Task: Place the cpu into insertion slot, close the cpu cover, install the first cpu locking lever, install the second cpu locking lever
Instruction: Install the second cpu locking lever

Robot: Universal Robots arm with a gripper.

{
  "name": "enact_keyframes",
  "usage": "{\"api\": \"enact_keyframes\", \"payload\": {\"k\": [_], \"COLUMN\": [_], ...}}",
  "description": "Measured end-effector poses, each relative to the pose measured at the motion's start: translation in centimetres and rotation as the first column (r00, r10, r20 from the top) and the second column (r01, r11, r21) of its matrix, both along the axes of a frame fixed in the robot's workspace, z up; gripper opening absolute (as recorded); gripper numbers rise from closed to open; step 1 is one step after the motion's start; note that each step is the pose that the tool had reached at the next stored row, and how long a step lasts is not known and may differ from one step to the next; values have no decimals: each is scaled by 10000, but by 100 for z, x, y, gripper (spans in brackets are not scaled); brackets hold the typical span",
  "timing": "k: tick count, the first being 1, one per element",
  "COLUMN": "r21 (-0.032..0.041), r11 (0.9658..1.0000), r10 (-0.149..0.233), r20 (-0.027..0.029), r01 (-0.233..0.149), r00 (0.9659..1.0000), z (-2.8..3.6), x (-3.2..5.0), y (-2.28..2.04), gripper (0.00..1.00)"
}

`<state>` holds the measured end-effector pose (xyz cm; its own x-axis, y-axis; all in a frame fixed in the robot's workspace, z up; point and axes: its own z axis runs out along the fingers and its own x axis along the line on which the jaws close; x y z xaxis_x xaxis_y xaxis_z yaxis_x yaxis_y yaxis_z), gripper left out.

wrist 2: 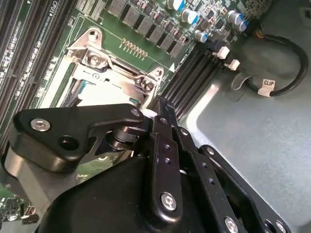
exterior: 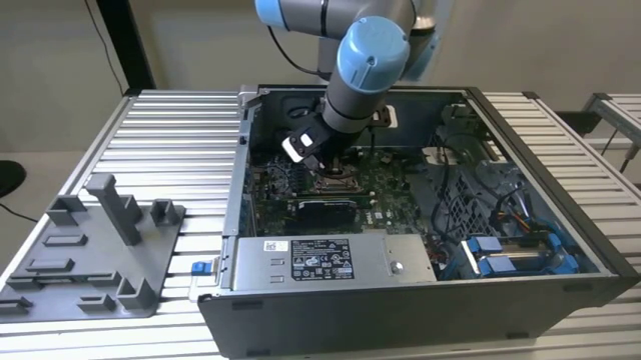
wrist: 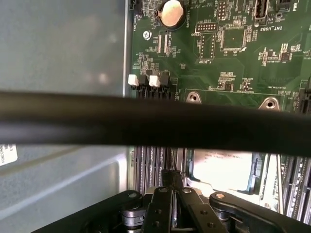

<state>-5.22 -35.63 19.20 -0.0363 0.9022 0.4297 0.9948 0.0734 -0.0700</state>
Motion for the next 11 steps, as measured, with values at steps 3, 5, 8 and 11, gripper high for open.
{"api": "enact_keyframes", "payload": {"k": [3,5,8,11], "r21": [-5,-8,-18,-25], "r11": [10000,10000,10000,10000], "r10": [0,0,0,0], "r20": [0,1,0,0], "r01": [0,0,0,0], "r00": [10000,10000,10000,10000], "z": [-10,-18,-27,-37], "x": [25,41,64,88], "y": [0,0,0,0], "gripper": [0,0,0,0]}}
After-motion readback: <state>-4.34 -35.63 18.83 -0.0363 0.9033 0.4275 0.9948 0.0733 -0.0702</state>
